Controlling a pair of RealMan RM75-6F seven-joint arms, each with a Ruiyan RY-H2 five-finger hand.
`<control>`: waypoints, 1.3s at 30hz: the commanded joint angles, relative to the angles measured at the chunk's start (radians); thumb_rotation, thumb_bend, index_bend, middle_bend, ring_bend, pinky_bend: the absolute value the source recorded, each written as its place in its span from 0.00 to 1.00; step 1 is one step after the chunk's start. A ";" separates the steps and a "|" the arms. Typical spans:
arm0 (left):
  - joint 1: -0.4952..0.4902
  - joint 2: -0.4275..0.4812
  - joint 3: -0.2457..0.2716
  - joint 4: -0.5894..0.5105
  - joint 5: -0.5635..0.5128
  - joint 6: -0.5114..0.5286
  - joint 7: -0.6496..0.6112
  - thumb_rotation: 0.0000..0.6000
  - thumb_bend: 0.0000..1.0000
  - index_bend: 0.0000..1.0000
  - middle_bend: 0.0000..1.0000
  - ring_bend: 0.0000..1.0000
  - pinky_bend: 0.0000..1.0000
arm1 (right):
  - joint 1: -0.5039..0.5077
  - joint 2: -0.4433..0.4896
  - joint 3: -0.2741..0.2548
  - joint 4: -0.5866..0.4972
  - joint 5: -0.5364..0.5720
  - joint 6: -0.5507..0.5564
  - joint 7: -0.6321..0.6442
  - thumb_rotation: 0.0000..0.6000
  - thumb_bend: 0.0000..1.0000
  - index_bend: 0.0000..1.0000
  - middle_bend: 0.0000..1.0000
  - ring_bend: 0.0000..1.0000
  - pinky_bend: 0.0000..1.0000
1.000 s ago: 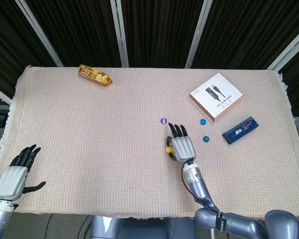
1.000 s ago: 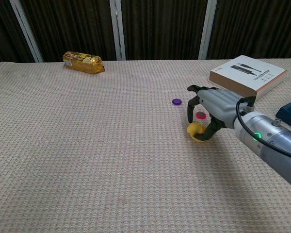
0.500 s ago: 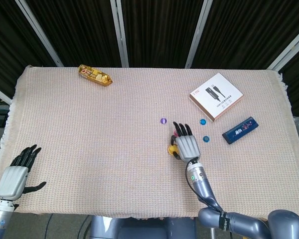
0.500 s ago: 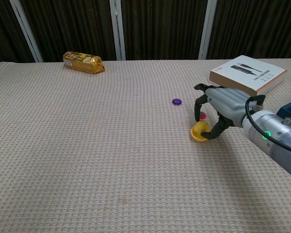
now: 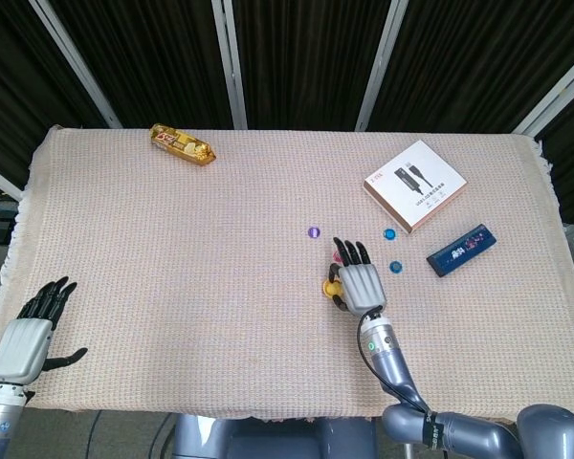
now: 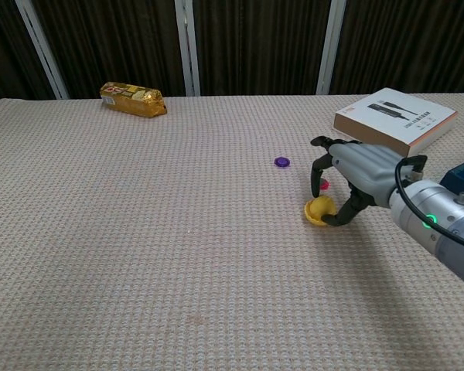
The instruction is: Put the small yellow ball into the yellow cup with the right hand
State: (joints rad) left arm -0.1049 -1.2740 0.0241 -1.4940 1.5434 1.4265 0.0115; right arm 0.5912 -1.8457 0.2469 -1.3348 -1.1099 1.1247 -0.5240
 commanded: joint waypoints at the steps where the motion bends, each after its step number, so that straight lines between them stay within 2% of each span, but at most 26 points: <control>1: 0.000 0.000 0.000 0.000 0.000 0.000 0.000 1.00 0.00 0.00 0.00 0.00 0.17 | 0.002 -0.003 -0.002 0.002 0.002 -0.001 -0.002 1.00 0.22 0.53 0.00 0.00 0.00; 17: -0.006 0.000 0.000 -0.001 0.004 -0.004 -0.008 1.00 0.00 0.00 0.00 0.00 0.17 | 0.024 -0.028 -0.001 0.049 0.015 -0.012 0.013 1.00 0.22 0.52 0.00 0.00 0.00; 39: -0.006 0.000 -0.001 -0.003 0.003 -0.001 -0.006 1.00 0.00 0.00 0.00 0.00 0.17 | 0.021 -0.006 -0.012 0.024 0.014 -0.007 0.023 1.00 0.22 0.46 0.00 0.00 0.00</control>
State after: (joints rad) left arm -0.1112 -1.2740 0.0227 -1.4975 1.5461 1.4251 0.0057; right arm 0.6119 -1.8520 0.2345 -1.3110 -1.0957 1.1172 -0.5010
